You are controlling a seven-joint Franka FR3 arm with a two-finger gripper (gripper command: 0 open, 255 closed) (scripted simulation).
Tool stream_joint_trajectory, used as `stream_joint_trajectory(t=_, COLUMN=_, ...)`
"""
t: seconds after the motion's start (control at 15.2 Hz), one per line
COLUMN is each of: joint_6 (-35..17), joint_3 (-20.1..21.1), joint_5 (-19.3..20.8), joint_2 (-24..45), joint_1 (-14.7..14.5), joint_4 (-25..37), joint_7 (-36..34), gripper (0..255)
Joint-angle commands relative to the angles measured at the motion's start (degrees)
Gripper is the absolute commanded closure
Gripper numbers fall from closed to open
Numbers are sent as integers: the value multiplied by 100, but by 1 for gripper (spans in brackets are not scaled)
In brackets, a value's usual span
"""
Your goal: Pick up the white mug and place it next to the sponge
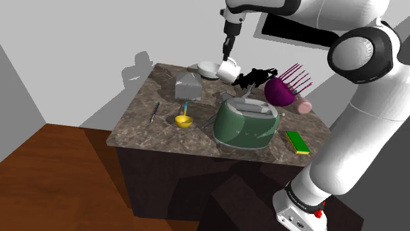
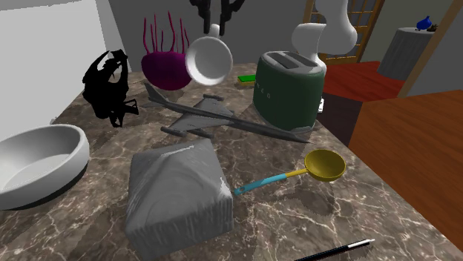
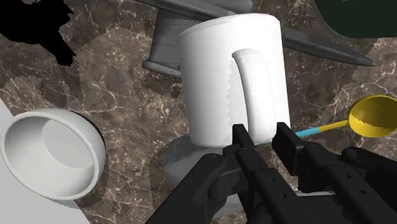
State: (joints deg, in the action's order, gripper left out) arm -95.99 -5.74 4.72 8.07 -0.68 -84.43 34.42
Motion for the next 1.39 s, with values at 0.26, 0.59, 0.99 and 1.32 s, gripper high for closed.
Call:
stream_joint_trajectory(t=0.26, joint_6=-389, joint_3=-146, joint_5=141, joint_2=-1402, joint_1=148, joint_4=-1755, joint_7=253, gripper=255)
stream_joint_trajectory(t=0.59, joint_6=-463, joint_3=-296, joint_5=291, joint_2=-2414, joint_1=296, joint_4=-2807, joint_7=498, gripper=255)
stream_joint_trajectory(t=0.99, joint_6=-367, joint_3=-520, joint_5=529, joint_2=-3566, joint_1=515, joint_4=-3808, joint_7=847, gripper=255)
stream_joint_trajectory(t=1.32, joint_6=-153, joint_3=-743, joint_5=778, joint_2=-4480, joint_1=747, joint_4=-4450, joint_7=1199, gripper=255)
